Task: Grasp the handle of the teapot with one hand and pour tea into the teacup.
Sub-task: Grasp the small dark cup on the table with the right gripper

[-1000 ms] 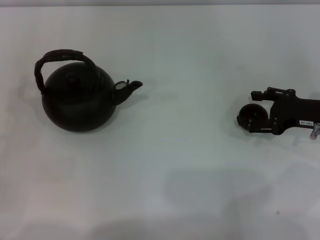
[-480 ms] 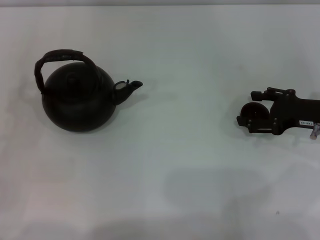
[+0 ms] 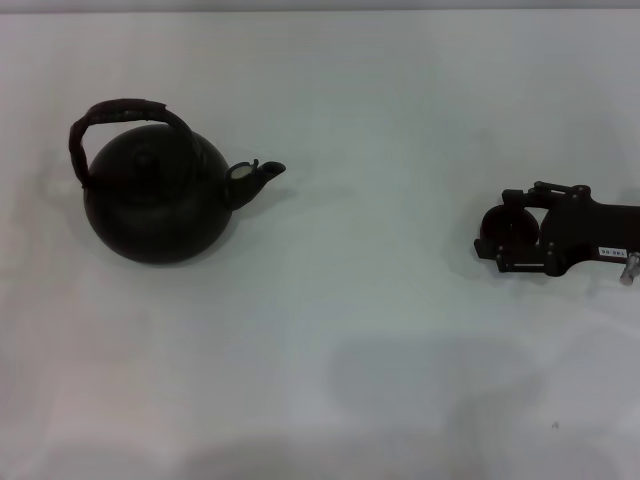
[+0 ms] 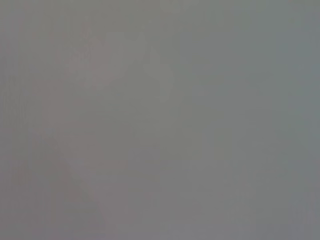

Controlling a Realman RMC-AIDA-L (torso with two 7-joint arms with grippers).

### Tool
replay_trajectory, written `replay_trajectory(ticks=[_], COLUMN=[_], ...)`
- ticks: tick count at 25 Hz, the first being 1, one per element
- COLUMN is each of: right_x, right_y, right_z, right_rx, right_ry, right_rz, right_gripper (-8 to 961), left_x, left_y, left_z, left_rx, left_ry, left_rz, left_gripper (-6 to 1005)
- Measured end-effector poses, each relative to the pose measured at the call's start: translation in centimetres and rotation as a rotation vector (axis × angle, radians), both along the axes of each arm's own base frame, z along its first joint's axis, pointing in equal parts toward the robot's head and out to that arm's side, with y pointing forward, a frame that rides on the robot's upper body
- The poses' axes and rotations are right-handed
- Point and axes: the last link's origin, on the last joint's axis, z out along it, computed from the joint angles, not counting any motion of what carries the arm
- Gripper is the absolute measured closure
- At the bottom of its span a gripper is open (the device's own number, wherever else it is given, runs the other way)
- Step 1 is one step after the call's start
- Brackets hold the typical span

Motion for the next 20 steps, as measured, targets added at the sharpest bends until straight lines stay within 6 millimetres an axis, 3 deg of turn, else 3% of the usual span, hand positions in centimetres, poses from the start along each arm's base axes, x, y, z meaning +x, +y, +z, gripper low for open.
replay_trajectory(ticks=[20], right_x=[0.84], right_y=[-0.18], right_z=[-0.3], right_rx=[0.002], right_ry=[-0.045], right_rz=[-0.018], right_gripper=[106], left_x=[0.13], left_y=[0.39], left_z=[0.23], left_rx=[0.002], left_ry=[0.009], left_rz=[-0.006], left_gripper=[122])
